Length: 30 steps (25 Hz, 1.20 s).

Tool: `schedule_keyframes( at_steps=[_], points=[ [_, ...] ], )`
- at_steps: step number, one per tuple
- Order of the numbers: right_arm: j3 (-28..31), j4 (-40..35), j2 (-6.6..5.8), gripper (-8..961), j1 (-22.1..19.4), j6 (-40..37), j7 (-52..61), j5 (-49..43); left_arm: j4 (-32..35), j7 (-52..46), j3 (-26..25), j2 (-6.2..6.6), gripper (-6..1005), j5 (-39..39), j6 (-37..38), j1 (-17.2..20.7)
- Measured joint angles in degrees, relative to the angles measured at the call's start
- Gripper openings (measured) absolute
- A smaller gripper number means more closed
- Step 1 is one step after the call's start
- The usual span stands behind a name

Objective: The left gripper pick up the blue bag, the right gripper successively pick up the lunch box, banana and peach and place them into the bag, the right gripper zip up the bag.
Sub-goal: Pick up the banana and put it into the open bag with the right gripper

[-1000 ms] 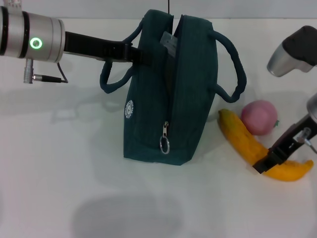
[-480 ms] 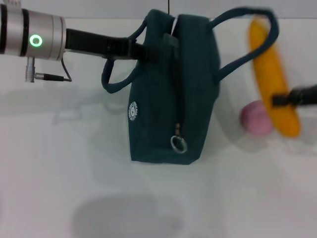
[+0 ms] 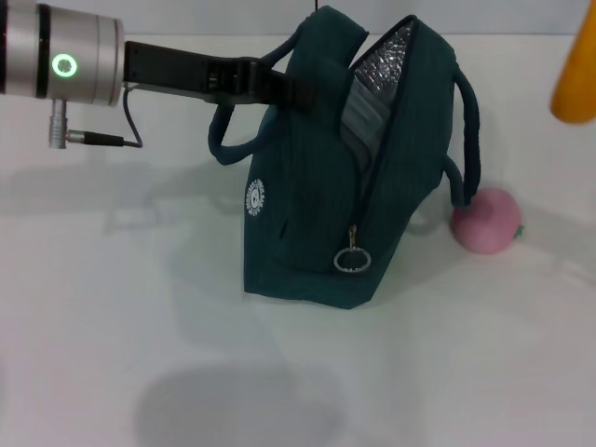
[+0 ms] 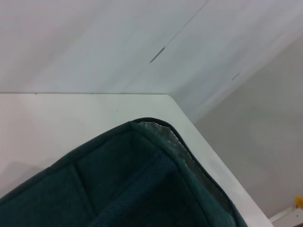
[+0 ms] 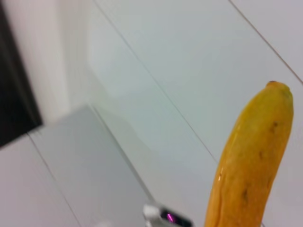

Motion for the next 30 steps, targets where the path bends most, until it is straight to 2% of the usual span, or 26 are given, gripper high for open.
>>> schedule_keyframes(
  at_steps=[4, 8, 11, 17, 30],
  points=[
    [-0.63, 5.41, 1.78, 464, 3.5, -0.92, -8.12, 1.21, -0.06, -0.02, 0.16, -0.23, 50, -0.02, 0.06, -0.15],
    [-4.36, 13.89, 2.09, 468, 8.22, -0.13, -17.9, 1.24, -0.11, -0.04, 0.17, -0.28, 50, -0.03, 0.07, -0.18],
    [-9.58, 16.36, 2.2, 471, 9.94, 4.25, -21.34, 1.1, -0.11, -0.06, 0.13, -0.38, 50, -0.04, 0.07, -0.08],
    [-16.81, 16.82, 2.36, 476, 10.2, 10.45, -25.1, 1.47, -0.1, -0.07, -0.09, -0.55, 50, -0.06, 0.06, 0.44],
    [-21.29, 20.62, 2.61, 488, 9.52, 16.52, -36.31, 1.29, -0.09, 0.13, 0.04, -0.67, 50, -0.06, 0.06, 0.92]
  ],
)
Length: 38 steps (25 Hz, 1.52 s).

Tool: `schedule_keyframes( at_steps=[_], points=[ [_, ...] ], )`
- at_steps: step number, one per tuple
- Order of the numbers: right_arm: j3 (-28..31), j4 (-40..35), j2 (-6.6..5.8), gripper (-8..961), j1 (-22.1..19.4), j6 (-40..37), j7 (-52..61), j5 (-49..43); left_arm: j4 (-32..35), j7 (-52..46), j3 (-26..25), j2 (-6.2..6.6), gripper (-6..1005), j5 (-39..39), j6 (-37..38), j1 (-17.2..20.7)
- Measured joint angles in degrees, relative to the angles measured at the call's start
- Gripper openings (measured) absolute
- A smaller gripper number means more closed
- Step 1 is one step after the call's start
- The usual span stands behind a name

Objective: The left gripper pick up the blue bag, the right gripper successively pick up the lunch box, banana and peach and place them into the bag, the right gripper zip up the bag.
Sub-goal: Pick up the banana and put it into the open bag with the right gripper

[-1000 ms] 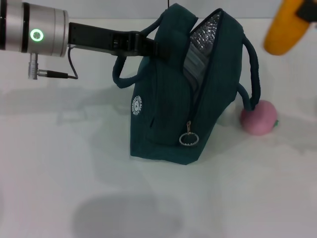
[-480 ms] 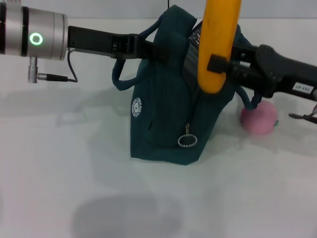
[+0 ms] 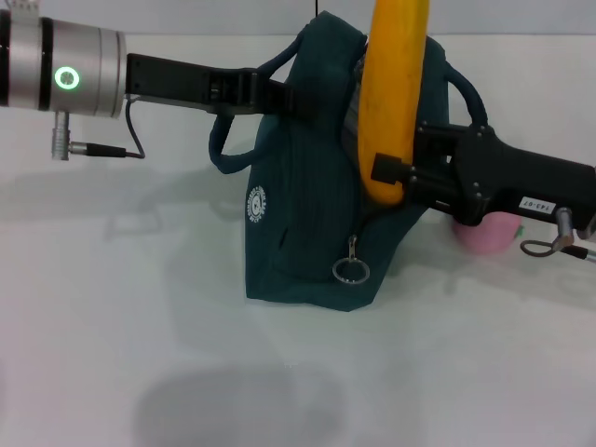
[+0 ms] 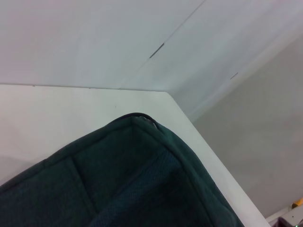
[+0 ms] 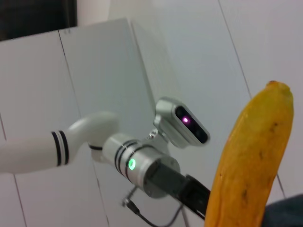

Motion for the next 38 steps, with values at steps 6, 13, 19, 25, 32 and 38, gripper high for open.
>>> schedule_keyframes(
  at_steps=[6, 13, 19, 25, 32, 38],
  points=[
    [-1.68, 0.32, -0.02, 494, 0.04, 3.35, -1.13, 0.32, 0.0, 0.2, -0.05, -0.12, 50, 0.0, 0.0, 0.03],
    [-1.67, 1.65, -0.04, 500, -0.07, -2.88, -7.31, 7.82, 0.0, 0.23, 0.07, -0.15, 50, 0.01, 0.0, 0.62],
    [-4.12, 2.4, -0.04, 506, 0.39, 0.56, -7.96, 8.78, 0.0, 0.24, 0.13, -0.15, 50, 0.02, 0.0, 0.56],
    [-11.1, 3.01, -0.03, 511, 0.65, 6.81, -6.42, 8.96, 0.0, 0.34, 0.07, -0.14, 50, 0.02, 0.0, 0.41],
    [-12.08, 2.81, -0.04, 518, 0.16, 6.22, -2.99, 8.78, 0.0, 0.33, -0.14, -0.15, 50, 0.02, 0.0, 0.59],
    [-12.13, 2.81, -0.2, 523, -0.33, 5.61, -1.68, 8.76, 0.0, 0.33, -0.05, -0.15, 50, 0.01, 0.0, 0.42]
  ],
)
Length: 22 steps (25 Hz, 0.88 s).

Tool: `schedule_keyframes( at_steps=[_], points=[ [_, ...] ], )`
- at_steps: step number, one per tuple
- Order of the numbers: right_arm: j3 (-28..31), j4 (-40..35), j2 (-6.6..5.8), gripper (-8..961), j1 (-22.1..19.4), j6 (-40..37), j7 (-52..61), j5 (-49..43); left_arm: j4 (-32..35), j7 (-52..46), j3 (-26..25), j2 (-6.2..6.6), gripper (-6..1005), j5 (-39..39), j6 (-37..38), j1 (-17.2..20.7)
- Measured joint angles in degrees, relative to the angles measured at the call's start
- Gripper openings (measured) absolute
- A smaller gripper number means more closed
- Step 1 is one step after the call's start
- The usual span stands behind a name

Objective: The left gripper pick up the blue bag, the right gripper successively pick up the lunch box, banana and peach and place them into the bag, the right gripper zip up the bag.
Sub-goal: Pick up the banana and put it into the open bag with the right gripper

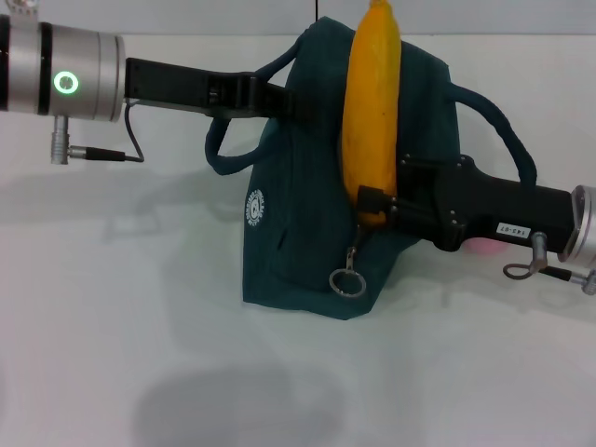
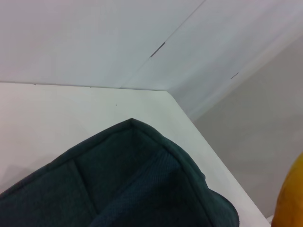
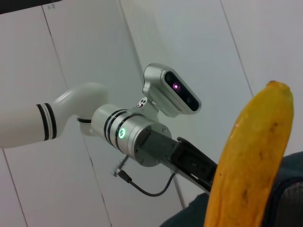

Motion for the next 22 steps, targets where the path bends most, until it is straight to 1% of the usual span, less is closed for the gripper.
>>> schedule_keyframes(
  at_steps=[3, 12, 16, 20, 22],
  points=[
    [-0.02, -0.33, 0.0, 526, -0.39, 0.37, 0.35, 0.14, 0.0, 0.0, 0.0, 0.0, 50, 0.0, 0.0, -0.01],
    [-0.8, -0.94, -0.2, 534, 0.29, 4.11, 5.02, -0.7, 0.0, -0.17, -0.09, 0.0, 50, -0.01, 0.0, 0.01],
    [-3.82, -2.75, -0.34, 643, 0.25, 5.74, 7.62, -0.76, 0.0, -0.16, -0.09, 0.0, 50, -0.01, 0.0, 0.06],
    [-4.12, -4.24, -0.33, 752, -0.75, 5.13, 8.15, -0.43, 0.0, -0.06, -0.09, 0.0, 51, -0.01, 0.0, 0.17],
    [-3.1, -5.56, -0.44, 751, -2.14, 3.87, 8.12, 0.22, 0.0, -0.05, -0.09, 0.0, 51, -0.01, 0.0, 0.28]
  ],
)
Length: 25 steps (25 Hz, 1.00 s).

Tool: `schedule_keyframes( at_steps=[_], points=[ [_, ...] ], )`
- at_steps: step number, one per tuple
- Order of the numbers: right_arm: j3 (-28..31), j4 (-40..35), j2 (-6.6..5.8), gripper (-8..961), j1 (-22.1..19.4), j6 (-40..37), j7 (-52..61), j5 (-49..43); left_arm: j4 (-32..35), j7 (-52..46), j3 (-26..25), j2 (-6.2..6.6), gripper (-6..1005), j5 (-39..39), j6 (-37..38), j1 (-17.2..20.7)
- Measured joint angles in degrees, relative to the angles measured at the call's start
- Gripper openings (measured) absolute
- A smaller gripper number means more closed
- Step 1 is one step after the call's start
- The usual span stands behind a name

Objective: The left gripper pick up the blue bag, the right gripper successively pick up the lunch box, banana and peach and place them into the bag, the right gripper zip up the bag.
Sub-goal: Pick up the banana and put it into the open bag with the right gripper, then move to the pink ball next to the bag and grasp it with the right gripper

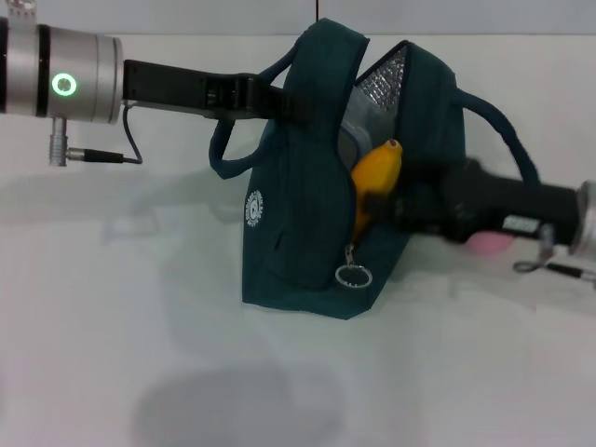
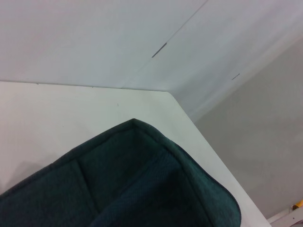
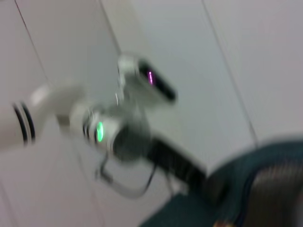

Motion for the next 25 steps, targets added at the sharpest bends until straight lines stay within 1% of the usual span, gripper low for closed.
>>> schedule_keyframes(
  at_steps=[2, 5, 7, 12, 14, 16, 19, 21, 23, 25],
  points=[
    [2.8, -2.34, -0.08, 749, -2.37, -2.77, -0.33, 1.04, 0.0, 0.02, 0.01, 0.03, 51, 0.0, 0.01, 0.11],
    [9.38, -6.98, -0.09, 748, -6.43, -7.56, -0.59, 1.92, 0.0, 0.02, 0.0, 0.1, 51, 0.0, 0.01, 0.19],
    [12.31, -8.34, -0.13, 746, -7.56, -9.64, -0.43, 1.97, 0.0, 0.04, 0.0, 0.15, 51, 0.01, 0.0, 0.2],
    [16.25, -9.06, -0.42, 742, -9.44, -11.54, -0.45, 1.93, 0.0, 0.05, 0.01, 0.17, 51, 0.01, 0.0, 0.19],
    [16.43, -10.75, -0.88, 739, -10.86, -12.13, -0.54, 0.91, 0.0, 0.05, -0.01, 0.19, 51, 0.01, 0.0, 0.19],
    [16.33, -13.14, -1.58, 737, -12.48, -12.91, -0.57, -2.04, -0.01, 0.05, -0.12, 0.24, 51, 0.01, -0.05, 0.19],
    [17.05, -16.73, -2.16, 735, -15.24, -12.01, -0.59, -7.99, -0.06, 0.05, -0.25, 0.36, 51, 0.01, -0.26, 0.28],
    [17.61, -19.86, -1.92, 734, -17.68, -8.87, -0.59, -11.09, -0.08, 0.07, -0.26, 0.41, 51, 0.01, -0.32, 0.4],
    [17.81, -22.48, -1.35, 733, -19.72, -4.35, -0.61, -13.22, -0.1, 0.1, -0.26, 0.45, 51, 0.01, -0.38, 0.67],
    [17.77, -23.29, -1.07, 732, -20.43, -1.3, -0.78, -13.86, -0.09, 0.12, -0.26, 0.52, 51, 0.01, -0.41, 1.02]
  ],
)
